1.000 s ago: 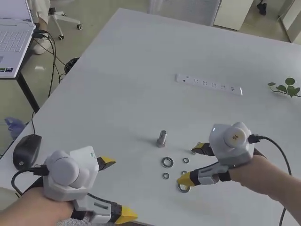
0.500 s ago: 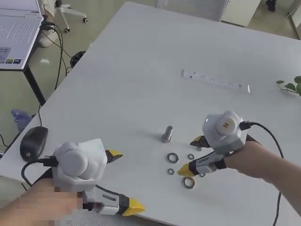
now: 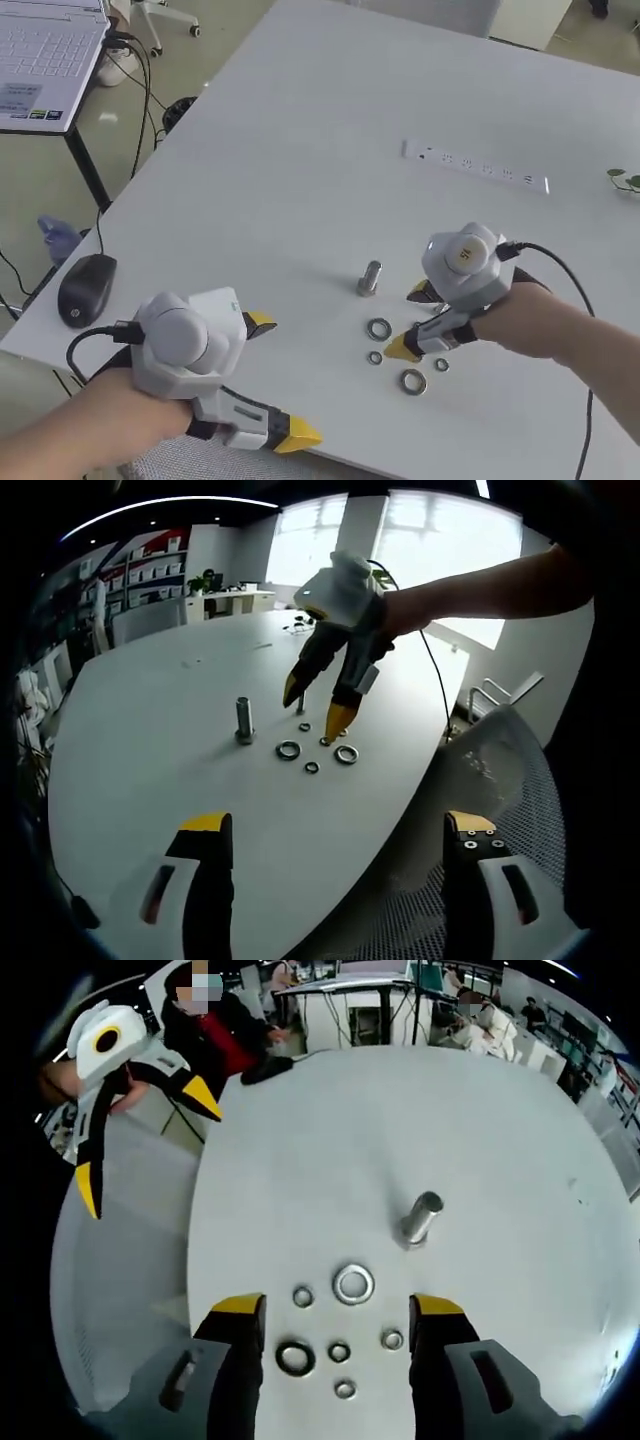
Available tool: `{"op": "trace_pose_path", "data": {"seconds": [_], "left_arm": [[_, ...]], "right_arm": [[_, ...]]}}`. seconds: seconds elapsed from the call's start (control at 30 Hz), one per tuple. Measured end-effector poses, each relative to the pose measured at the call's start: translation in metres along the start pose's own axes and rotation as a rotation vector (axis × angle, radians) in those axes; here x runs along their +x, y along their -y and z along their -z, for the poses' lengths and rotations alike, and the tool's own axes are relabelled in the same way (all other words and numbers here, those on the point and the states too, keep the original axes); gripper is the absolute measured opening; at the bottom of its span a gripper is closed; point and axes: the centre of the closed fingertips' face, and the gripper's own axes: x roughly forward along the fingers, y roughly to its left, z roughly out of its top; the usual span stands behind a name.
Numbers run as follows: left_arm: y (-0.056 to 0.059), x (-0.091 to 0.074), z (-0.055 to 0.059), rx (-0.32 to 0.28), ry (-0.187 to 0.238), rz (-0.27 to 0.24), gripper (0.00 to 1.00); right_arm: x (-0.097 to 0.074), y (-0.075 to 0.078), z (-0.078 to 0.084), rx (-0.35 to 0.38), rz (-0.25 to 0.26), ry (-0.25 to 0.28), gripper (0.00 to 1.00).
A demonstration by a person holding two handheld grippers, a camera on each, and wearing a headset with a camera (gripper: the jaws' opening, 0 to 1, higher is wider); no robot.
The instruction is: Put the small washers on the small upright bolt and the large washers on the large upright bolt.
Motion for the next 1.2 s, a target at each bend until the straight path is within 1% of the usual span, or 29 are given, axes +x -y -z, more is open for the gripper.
{"op": "trace_pose_path", "data": {"seconds": [0.1,0.17,0.2,0.4,0.53,0.67,0.73,0.83,1.0,1.2], "left_arm": [[-0.002,0.000,0.000,0.005,0.004,-0.006,0.87],[-0.003,0.000,0.001,0.004,0.003,-0.003,0.87],[-0.003,0.000,0.001,0.003,0.003,-0.002,0.87],[-0.005,0.001,0.002,0.014,-0.007,0.004,0.86],[-0.005,0.003,0.001,0.013,-0.003,0.011,0.86],[-0.006,0.004,0.001,0.015,-0.007,0.017,0.85],[-0.006,0.005,-0.001,0.013,-0.003,0.020,0.85],[-0.006,0.005,-0.001,0.015,-0.002,0.021,0.85],[-0.007,0.005,-0.001,0.011,0.004,0.023,0.84],[-0.008,0.005,0.000,0.012,-0.001,0.027,0.83]], "right_arm": [[0.004,0.001,-0.001,-0.011,-0.002,-0.005,0.58],[0.007,0.003,0.002,-0.029,0.000,-0.037,0.58],[0.008,0.004,0.002,-0.031,0.000,-0.041,0.57],[0.017,0.011,0.002,-0.013,-0.001,-0.059,0.54],[0.022,0.014,0.002,-0.013,0.007,-0.068,0.53],[0.027,0.018,0.003,-0.019,0.012,-0.086,0.52],[0.030,0.018,0.006,-0.023,0.010,-0.100,0.50],[0.033,0.020,0.008,-0.025,0.015,-0.113,0.49],[0.038,0.017,0.006,-0.029,0.012,-0.128,0.48],[0.043,0.017,0.009,-0.045,0.029,-0.159,0.45]]}}
